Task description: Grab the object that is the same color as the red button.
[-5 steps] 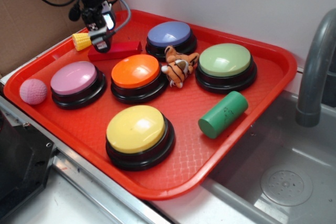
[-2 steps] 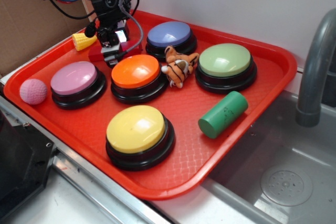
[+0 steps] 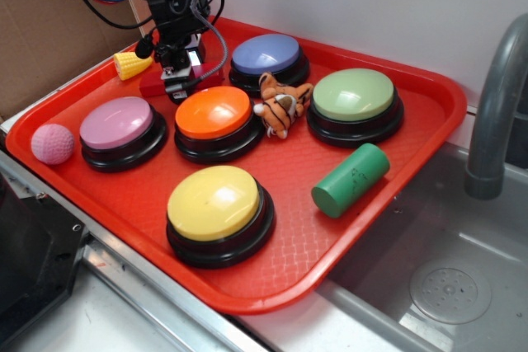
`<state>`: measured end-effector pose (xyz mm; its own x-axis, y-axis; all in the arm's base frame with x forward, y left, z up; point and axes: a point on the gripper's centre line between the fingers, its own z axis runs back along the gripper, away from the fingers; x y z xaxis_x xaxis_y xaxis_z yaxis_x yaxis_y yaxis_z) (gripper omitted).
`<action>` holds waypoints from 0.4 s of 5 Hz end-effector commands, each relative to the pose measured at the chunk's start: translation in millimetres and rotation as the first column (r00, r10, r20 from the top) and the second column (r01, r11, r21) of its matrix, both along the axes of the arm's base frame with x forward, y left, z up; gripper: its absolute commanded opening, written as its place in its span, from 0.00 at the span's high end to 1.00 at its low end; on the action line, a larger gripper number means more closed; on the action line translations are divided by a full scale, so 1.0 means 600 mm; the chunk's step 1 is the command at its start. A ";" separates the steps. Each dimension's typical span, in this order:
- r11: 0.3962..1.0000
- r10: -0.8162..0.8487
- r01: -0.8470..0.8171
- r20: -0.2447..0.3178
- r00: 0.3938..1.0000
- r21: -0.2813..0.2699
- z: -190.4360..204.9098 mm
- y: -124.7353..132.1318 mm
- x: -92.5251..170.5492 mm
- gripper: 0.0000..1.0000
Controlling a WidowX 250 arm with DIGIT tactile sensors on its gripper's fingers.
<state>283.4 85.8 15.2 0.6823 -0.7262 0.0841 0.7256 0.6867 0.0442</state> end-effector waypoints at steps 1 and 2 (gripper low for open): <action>0.982 0.186 -0.186 0.023 0.982 0.032 0.092 -0.014 0.007 1.00; 0.906 0.424 -0.424 0.015 0.906 -0.001 0.151 -0.018 -0.016 1.00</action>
<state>257.8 78.1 81.6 0.9270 -0.3742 0.0249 0.3744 0.9273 -0.0036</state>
